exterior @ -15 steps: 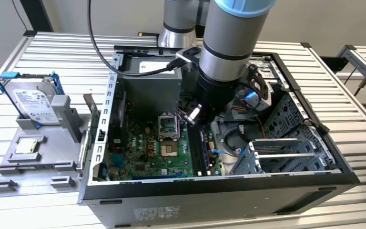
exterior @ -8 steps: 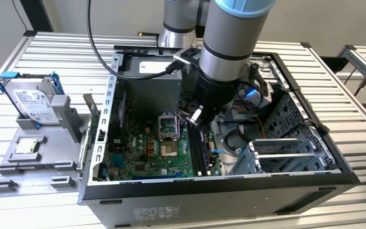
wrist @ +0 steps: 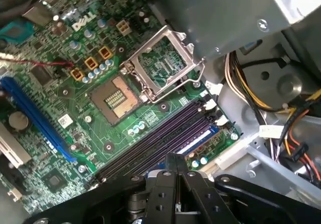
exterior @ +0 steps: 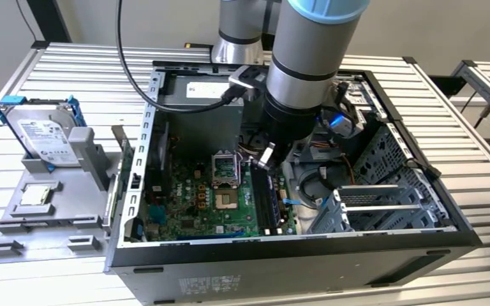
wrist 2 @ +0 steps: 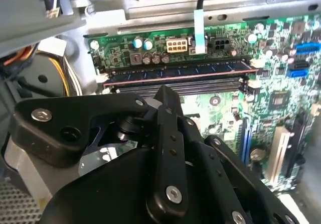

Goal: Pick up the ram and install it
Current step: 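Press down the ram until it locks into place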

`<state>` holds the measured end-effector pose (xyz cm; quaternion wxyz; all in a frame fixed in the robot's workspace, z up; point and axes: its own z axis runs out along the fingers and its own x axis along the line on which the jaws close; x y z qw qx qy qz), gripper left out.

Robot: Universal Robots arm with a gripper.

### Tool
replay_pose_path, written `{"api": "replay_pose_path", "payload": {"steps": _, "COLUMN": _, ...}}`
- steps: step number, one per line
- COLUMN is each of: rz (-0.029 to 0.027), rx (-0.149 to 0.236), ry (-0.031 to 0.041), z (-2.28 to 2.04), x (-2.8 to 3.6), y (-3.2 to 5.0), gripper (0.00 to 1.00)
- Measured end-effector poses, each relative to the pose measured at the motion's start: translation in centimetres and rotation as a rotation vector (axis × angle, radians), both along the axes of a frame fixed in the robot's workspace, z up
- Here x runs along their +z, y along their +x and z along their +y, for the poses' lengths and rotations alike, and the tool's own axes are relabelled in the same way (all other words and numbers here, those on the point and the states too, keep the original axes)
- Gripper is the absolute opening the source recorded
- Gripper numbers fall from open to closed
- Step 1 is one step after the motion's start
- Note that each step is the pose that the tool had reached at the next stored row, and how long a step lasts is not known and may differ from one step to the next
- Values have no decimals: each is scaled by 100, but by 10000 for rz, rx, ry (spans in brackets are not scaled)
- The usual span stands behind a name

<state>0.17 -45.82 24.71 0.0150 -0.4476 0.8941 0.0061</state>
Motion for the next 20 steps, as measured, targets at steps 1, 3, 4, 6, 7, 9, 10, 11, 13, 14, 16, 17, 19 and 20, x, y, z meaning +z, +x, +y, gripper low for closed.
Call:
{"api": "replay_pose_path", "payload": {"steps": 1, "rz": 0, "rx": 180, "ry": 1, "z": 0, "x": 0, "y": 0, "gripper": 0}}
{"api": "replay_pose_path", "payload": {"steps": 3, "rz": 0, "rx": 441, "ry": 0, "z": 0, "x": 0, "y": 0, "gripper": 0}}
{"api": "replay_pose_path", "payload": {"steps": 4, "rz": 0, "rx": 556, "ry": 1, "z": 0, "x": 0, "y": 0, "gripper": 0}}
{"api": "replay_pose_path", "payload": {"steps": 6, "rz": 0, "rx": 762, "ry": 1, "z": 0, "x": 0, "y": 0, "gripper": 0}}
{"api": "replay_pose_path", "payload": {"steps": 7, "rz": 0, "rx": 876, "ry": 1, "z": 0, "x": 0, "y": 0, "gripper": 0}}
{"api": "replay_pose_path", "payload": {"steps": 9, "rz": 0, "rx": 1065, "ry": 0, "z": 0, "x": 0, "y": 0, "gripper": 0}}
{"api": "replay_pose_path", "payload": {"steps": 10, "rz": 0, "rx": 1158, "ry": 0, "z": 0, "x": 0, "y": 0, "gripper": 0}}
{"api": "replay_pose_path", "payload": {"steps": 11, "rz": 0, "rx": 1244, "ry": 1, "z": 0, "x": 0, "y": 0, "gripper": 0}}
{"api": "replay_pose_path", "payload": {"steps": 13, "rz": 0, "rx": 1420, "ry": 1, "z": 0, "x": 0, "y": 0, "gripper": 0}}
{"api": "replay_pose_path", "payload": {"steps": 14, "rz": 0, "rx": 1511, "ry": 1, "z": 0, "x": 0, "y": 0, "gripper": 0}}
{"api": "replay_pose_path", "payload": {"steps": 16, "rz": 0, "rx": 1715, "ry": 0, "z": 0, "x": 0, "y": 0, "gripper": 0}}
{"api": "replay_pose_path", "payload": {"steps": 17, "rz": 0, "rx": 1825, "ry": 1, "z": 0, "x": 0, "y": 0, "gripper": 0}}
{"api": "replay_pose_path", "payload": {"steps": 19, "rz": 0, "rx": 2068, "ry": 0, "z": 0, "x": 0, "y": 0, "gripper": 0}}
{"api": "replay_pose_path", "payload": {"steps": 20, "rz": 0, "rx": 2198, "ry": 1, "z": 0, "x": 0, "y": 0, "gripper": 0}}
